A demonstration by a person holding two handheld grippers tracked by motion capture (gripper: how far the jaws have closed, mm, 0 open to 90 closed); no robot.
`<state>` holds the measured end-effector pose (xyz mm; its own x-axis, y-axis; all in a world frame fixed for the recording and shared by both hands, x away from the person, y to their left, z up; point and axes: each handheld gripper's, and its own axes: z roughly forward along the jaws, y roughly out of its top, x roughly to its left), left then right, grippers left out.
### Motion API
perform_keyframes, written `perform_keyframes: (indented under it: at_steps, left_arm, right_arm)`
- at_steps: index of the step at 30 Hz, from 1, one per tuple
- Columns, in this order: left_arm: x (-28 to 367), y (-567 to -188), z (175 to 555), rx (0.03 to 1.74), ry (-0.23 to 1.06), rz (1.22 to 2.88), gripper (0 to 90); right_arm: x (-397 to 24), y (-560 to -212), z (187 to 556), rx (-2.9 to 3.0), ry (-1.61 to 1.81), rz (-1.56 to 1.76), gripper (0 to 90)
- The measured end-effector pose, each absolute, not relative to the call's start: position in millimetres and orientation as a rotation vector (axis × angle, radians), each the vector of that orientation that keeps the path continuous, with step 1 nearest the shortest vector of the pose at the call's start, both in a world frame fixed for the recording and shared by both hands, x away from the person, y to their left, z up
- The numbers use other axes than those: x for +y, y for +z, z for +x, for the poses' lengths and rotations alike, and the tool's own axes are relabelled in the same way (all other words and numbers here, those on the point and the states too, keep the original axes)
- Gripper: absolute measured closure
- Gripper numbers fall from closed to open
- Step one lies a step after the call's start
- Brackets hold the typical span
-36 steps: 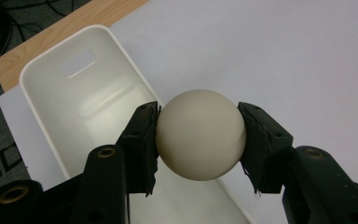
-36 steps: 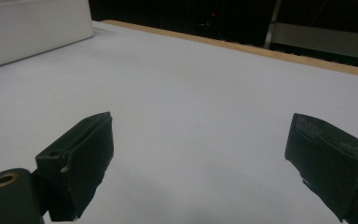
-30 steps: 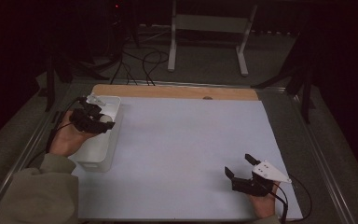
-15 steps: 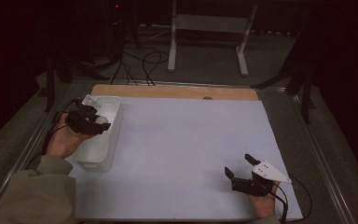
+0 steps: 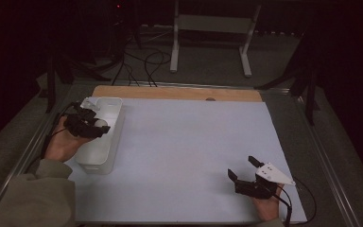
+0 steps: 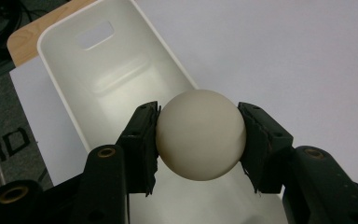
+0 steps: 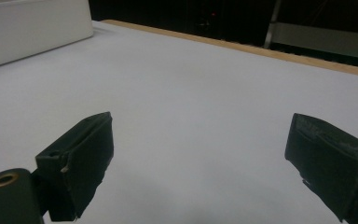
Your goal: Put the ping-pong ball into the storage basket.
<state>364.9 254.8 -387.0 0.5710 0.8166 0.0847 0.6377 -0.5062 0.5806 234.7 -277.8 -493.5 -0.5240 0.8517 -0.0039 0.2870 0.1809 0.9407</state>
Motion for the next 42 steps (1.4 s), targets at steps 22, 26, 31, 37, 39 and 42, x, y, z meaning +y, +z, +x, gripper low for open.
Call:
perform_keyframes:
  at_steps: [22, 26, 31, 37, 39, 42]
  left_arm:
    - [259, -395, 362, 1.179, 0.472, 2.325, 51.3]
    - [260, -397, 362, 1.18, 0.469, 2.327, 51.3]
    - [261, -399, 361, 1.182, 0.469, 2.327, 51.3]
    - [264, -401, 360, 1.189, 0.462, 2.332, 51.3]
    - [264, -402, 360, 1.191, 0.461, 2.335, 51.3]
    - [265, -404, 360, 1.197, 0.463, 2.335, 51.2]
  right_arm:
    - [-278, -493, 235, 1.914, 1.34, 1.064, 7.5]
    - [-278, -493, 235, 1.914, 1.34, 1.063, 7.5]
    - [-277, -494, 235, 1.915, 1.342, 1.066, 7.5]
    - [-277, -494, 235, 1.916, 1.341, 1.065, 7.5]
    - [-277, -494, 235, 1.916, 1.341, 1.067, 7.6]
    - [-277, -494, 235, 1.916, 1.34, 1.067, 7.5]
